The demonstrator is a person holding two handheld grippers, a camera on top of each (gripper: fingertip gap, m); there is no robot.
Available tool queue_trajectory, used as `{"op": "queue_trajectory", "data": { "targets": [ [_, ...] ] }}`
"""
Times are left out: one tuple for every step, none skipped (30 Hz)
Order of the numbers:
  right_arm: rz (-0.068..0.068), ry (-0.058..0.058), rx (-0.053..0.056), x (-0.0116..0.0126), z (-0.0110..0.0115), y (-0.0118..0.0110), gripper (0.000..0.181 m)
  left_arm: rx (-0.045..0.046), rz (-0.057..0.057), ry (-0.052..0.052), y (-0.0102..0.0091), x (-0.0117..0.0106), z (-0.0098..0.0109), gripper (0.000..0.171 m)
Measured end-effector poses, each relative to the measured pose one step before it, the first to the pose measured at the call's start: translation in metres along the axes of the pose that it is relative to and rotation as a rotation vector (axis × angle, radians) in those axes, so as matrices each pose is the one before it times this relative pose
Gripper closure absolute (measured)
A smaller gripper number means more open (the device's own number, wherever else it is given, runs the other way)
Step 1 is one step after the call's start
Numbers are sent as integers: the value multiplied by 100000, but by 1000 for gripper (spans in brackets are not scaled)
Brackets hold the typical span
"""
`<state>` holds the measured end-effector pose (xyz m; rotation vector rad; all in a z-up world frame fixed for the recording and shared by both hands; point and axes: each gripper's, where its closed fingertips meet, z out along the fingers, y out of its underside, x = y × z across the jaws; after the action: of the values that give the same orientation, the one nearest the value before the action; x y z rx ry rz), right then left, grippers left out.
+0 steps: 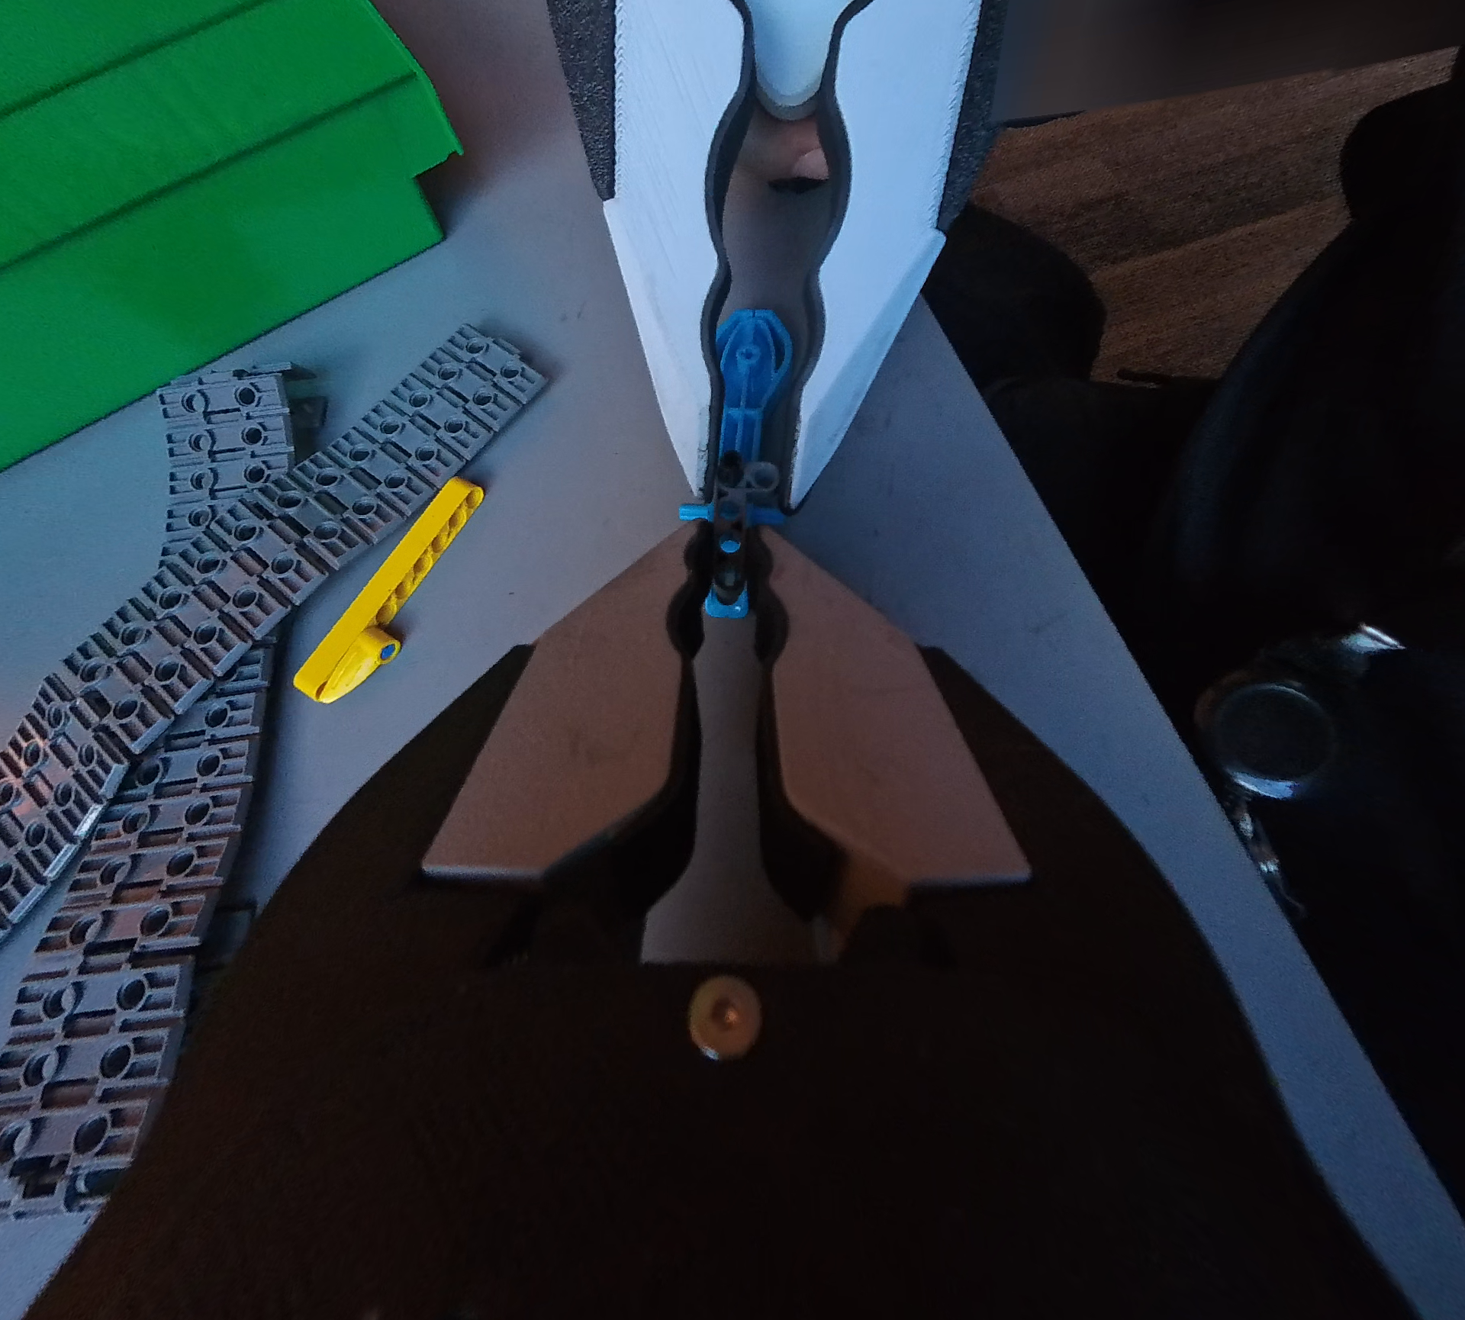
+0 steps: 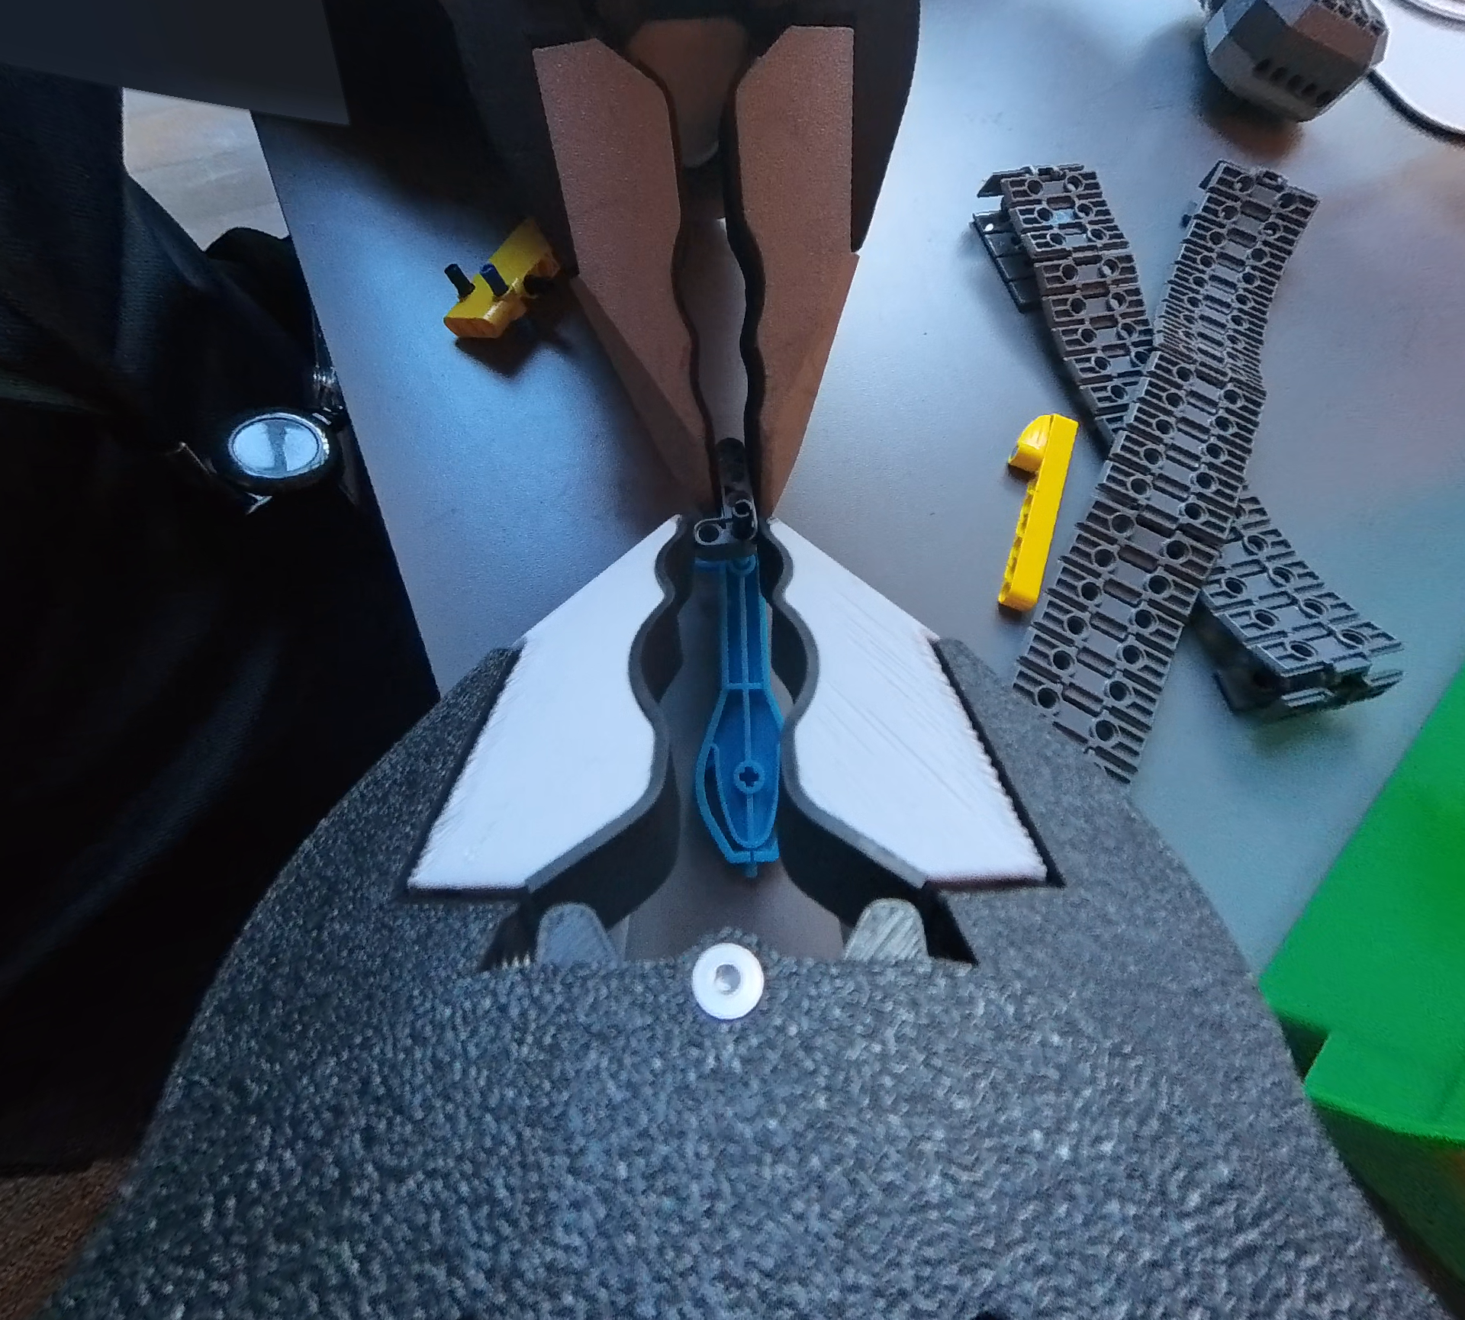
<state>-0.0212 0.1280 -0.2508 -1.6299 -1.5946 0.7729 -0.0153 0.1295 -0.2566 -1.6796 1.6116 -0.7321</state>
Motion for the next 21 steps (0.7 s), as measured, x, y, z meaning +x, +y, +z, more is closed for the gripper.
{"op": "queue_trajectory", "data": {
  "targets": [
    [20,-119,-22,-9,5,11,169,-36,18,128,13,17,4,166],
    [77,-70,-10,5,1,2,169,9,27,-63,-7,0,8,166],
    [208,-60,-55,17,-3,22,169,16,-107,-62,8,-19,23,166],
    [259,-218,-113,-1,16,28,169,-122,-160,192,13,0,17,166],
    [187,-219,-101,-5,2,23,169,-127,-71,204,14,16,15,166],
    [93,-81,-58,1,3,17,169,-50,-18,-34,3,-11,19,166],
    [102,-188,-129,-16,20,23,169,-146,43,154,24,31,17,166],
    [115,-287,-271,-21,25,46,169,-266,47,47,35,16,16,166],
    [94,-303,-394,-24,38,60,169,-444,96,142,57,29,39,166],
    [60,-273,-433,-17,35,65,169,-446,194,44,58,30,52,166],
    [50,-113,-388,-3,21,70,169,-381,134,-141,47,-3,43,166],
    [101,-77,-391,-2,38,58,169,-362,45,-48,44,-4,46,166],
    [202,-96,-438,18,42,73,169,-395,-77,-55,54,-28,25,166],
    [355,-148,-356,31,38,45,169,-297,-160,-80,40,-25,32,166],
    [389,-306,-129,9,16,28,169,-67,-106,137,11,8,11,166],
    [237,-258,-10,-3,2,1,169,4,-51,88,-1,6,1,166],
    [48,-10,-83,4,9,14,169,-56,35,-118,15,-8,2,166],
    [-30,133,-143,19,26,18,169,-88,95,-228,14,-27,7,166],
    [13,96,-88,22,8,14,169,-40,-2,-88,13,-12,3,166],
    [-10,55,32,-1,-6,2,169,50,-45,28,-7,-3,4,166],
    [-125,99,40,3,-6,1,169,34,-85,127,-5,4,4,166]
  ]
}}
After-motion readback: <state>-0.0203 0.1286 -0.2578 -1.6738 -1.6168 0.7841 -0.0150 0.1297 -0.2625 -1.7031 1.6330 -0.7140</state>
